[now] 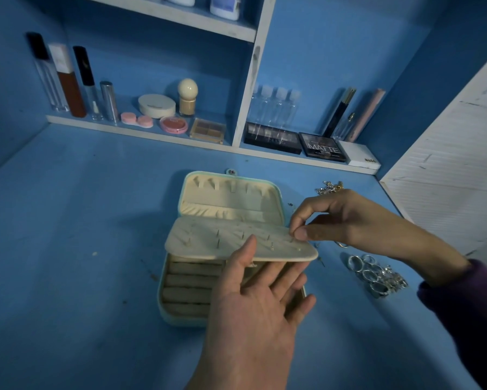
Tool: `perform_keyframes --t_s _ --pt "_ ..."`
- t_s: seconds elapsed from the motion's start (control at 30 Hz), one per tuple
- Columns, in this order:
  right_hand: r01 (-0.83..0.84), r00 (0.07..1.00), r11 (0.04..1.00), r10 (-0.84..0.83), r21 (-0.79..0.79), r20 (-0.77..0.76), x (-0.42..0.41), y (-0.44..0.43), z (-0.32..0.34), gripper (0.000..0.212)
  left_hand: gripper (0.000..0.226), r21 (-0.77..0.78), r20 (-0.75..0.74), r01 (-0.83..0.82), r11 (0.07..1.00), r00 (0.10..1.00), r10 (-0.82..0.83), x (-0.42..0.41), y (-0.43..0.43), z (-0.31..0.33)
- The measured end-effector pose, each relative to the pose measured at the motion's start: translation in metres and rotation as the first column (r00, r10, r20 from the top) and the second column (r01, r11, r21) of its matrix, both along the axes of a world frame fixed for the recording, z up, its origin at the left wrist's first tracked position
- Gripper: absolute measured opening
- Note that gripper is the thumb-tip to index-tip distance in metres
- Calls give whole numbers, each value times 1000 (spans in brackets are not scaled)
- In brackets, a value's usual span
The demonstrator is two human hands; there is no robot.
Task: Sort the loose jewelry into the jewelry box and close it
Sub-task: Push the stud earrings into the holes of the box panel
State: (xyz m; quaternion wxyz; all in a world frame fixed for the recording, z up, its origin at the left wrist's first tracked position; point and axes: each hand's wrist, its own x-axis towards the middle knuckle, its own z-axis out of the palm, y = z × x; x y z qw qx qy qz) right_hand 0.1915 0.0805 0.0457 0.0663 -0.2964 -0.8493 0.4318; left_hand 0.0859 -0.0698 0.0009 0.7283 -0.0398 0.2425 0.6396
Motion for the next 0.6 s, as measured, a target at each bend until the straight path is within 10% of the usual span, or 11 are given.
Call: perform_keyframes --t_s 0.6 --pt "-83 996 992 85 92 -13 2 -1 0 12 63 -12 43 -13 1000 999 13 0 0 -1"
